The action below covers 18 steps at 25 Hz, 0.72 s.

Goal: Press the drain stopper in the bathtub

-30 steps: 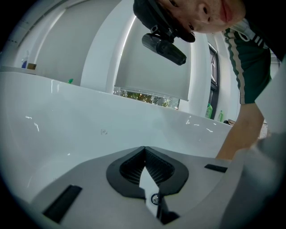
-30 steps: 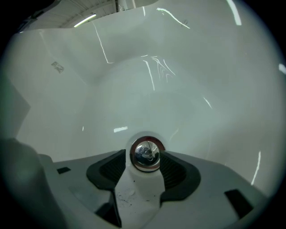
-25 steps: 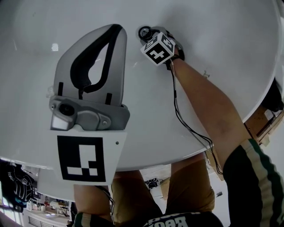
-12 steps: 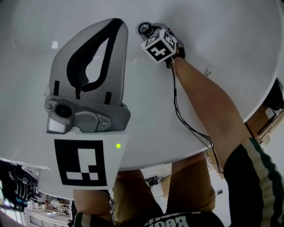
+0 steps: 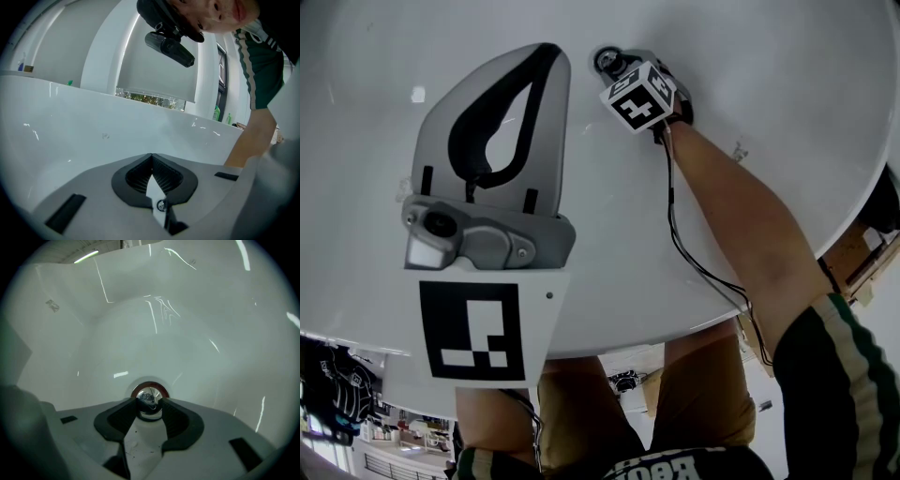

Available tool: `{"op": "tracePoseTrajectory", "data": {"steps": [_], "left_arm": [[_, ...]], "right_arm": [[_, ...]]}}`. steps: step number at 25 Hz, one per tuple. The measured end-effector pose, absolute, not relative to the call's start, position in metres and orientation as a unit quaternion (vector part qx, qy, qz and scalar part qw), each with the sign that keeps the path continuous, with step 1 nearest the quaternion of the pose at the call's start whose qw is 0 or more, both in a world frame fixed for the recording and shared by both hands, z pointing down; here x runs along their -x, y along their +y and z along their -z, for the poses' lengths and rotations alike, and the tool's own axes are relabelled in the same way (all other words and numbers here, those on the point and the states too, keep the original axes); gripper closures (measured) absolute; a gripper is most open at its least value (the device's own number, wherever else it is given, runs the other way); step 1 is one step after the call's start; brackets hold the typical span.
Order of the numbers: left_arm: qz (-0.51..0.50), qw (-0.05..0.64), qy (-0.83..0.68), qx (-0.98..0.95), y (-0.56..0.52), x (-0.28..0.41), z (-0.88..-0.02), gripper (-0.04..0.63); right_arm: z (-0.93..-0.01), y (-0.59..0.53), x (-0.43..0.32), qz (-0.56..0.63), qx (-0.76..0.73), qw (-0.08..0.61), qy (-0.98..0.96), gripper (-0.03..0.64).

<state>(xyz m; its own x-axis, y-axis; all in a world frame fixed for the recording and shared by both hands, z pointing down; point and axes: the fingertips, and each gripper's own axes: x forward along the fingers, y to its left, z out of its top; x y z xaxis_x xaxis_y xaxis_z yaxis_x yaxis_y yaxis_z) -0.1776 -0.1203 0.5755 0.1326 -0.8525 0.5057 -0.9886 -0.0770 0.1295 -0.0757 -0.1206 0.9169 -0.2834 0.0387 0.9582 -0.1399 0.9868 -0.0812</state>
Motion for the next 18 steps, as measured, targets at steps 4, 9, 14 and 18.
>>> {"op": "tracePoseTrajectory", "data": {"steps": [4,9,14,18], "left_arm": [[-0.157,0.215,-0.635,-0.725,-0.118,0.175,-0.571,0.589],[-0.167,0.219,-0.632,-0.724,-0.117,0.17,-0.584,0.589],[-0.197,0.232,-0.624,-0.72,-0.11,0.158,-0.602,0.589],[-0.195,0.25,-0.62,-0.718,-0.11,0.152,-0.598,0.589]], "right_arm": [[-0.904,-0.123,0.079,-0.068,-0.039,0.598,-0.798,0.43],[-0.886,-0.123,0.074,-0.073,-0.028,0.58,-0.811,0.433],[-0.85,-0.123,0.08,-0.064,-0.007,0.553,-0.831,0.439],[-0.815,-0.125,0.088,-0.072,-0.003,0.533,-0.843,0.44]]}}
